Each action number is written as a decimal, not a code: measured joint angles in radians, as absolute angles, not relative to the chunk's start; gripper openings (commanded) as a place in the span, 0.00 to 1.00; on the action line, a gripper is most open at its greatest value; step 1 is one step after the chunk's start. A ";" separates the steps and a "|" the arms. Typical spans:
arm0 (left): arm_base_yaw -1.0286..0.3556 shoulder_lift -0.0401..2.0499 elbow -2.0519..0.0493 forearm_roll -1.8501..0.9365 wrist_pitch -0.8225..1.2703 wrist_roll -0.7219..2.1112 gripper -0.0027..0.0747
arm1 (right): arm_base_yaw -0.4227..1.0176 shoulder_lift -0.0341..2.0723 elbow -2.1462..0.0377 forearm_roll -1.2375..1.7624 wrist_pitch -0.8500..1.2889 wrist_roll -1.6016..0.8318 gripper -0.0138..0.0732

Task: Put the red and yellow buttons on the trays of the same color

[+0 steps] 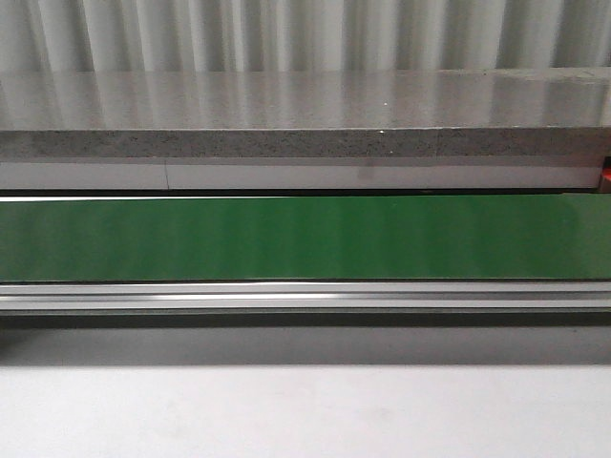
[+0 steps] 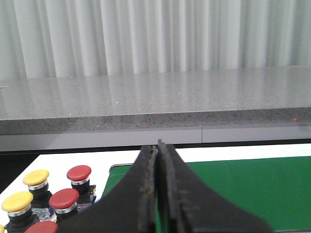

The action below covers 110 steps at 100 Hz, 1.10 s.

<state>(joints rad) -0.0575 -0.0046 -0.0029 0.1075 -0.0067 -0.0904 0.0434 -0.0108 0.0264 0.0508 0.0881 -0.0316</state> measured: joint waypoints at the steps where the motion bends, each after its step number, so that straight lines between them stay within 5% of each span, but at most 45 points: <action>1: -0.057 -0.005 -0.003 0.107 -0.007 -0.090 0.01 | 0.043 -0.011 0.026 0.051 0.088 -0.032 0.08; 72: -0.057 -0.005 -0.003 0.087 -0.104 -0.090 0.01 | 0.043 -0.011 0.026 0.051 0.088 -0.032 0.08; 110: -0.057 0.144 -0.332 -0.047 0.321 -0.090 0.01 | 0.043 -0.011 0.026 0.051 0.088 -0.032 0.08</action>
<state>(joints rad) -0.0575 0.1441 -0.3323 -0.0465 0.3213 -0.0904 0.0434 -0.0108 0.0264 0.0508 0.0881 -0.0316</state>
